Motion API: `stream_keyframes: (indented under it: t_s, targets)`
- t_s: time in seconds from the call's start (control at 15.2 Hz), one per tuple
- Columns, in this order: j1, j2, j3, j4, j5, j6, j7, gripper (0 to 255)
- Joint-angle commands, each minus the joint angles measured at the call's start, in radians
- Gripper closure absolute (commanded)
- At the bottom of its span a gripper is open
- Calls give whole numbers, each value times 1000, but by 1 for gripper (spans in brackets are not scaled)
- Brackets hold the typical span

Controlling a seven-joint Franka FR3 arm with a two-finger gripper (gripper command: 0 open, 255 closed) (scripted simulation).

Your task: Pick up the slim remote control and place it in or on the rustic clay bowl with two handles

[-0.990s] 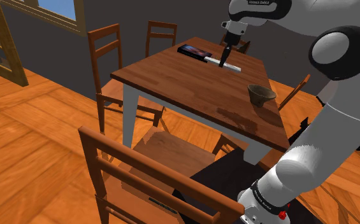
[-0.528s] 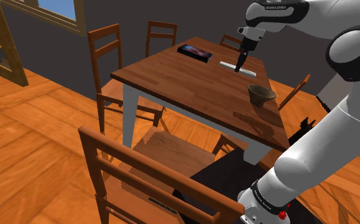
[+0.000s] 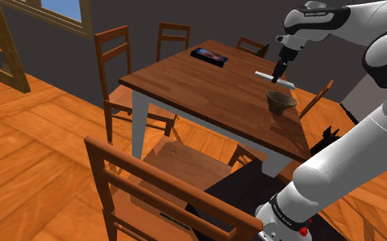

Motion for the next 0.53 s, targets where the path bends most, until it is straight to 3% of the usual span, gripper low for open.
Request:
stream_keyframes:
  t_s: [0.0, 0.33, 0.46]
  targets:
    - [-21, -15, -23, -11, -7, -1, -44, 255]
    - [-81, -12, -94, -5, -9, -2, -175, 255]
    - [-81, -12, -95, -32, -10, 25, -174, 255]
